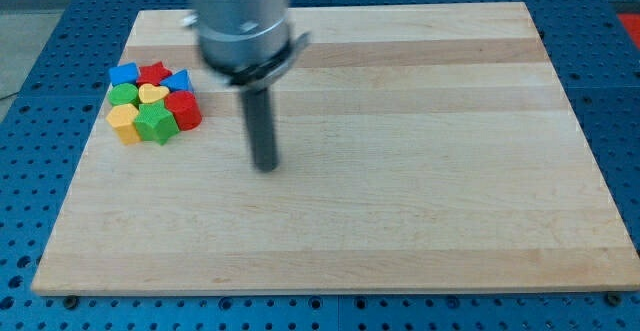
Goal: Nudge group of blocks a bit up
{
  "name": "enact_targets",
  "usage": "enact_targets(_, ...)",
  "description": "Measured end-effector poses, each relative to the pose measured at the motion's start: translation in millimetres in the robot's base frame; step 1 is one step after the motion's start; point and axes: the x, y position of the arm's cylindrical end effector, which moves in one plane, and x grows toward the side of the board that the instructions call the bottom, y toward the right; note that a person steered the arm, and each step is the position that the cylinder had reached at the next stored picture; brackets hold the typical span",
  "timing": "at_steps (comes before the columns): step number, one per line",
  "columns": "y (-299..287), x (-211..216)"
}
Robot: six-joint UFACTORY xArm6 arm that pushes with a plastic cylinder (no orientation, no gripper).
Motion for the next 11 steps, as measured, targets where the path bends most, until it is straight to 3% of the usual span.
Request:
enact_targets(1, -105, 33)
enact_targets(2, -194, 39)
enact_targets(4, -196, 37)
enact_targets(7, -196, -43)
enact_targets(9, -165, -44)
enact_targets(11, -196, -44)
